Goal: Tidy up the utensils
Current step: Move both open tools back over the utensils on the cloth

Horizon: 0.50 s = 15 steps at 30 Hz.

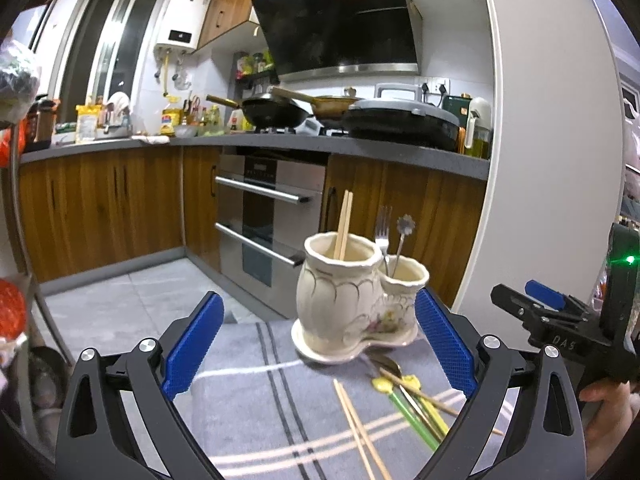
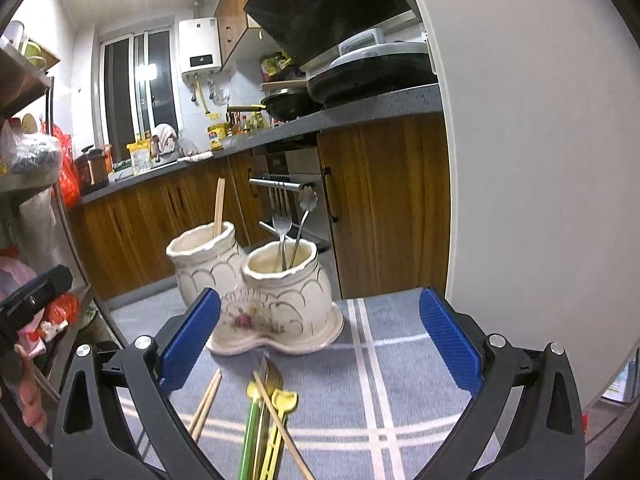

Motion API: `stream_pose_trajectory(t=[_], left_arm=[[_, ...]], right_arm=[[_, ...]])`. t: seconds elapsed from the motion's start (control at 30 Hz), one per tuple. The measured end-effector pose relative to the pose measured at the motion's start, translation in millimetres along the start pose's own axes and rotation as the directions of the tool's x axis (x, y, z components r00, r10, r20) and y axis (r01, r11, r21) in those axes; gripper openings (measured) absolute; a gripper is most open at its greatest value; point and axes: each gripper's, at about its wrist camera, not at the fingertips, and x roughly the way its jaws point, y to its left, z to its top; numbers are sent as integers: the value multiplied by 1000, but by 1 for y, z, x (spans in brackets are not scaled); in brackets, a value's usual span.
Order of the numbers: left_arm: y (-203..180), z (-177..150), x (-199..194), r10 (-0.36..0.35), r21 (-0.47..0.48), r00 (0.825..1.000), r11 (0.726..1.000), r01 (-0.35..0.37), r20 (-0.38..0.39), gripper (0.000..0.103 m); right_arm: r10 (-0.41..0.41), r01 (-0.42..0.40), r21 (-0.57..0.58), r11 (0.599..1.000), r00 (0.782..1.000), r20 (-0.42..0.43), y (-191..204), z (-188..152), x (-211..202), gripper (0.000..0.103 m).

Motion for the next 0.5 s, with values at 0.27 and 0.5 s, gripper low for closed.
stream_pose_trajectory(t=[0.27, 0.5], left_arm=[[-8, -14, -4, 18, 15, 997, 1000, -17, -73, 96], [-17, -34, 14, 41, 52, 981, 998, -31, -189, 96]], right_arm=[[2, -2, -9, 1000, 1000, -7, -7, -10, -10, 98], [-18, 17, -5, 1000, 999, -42, -16, -19, -7, 98]])
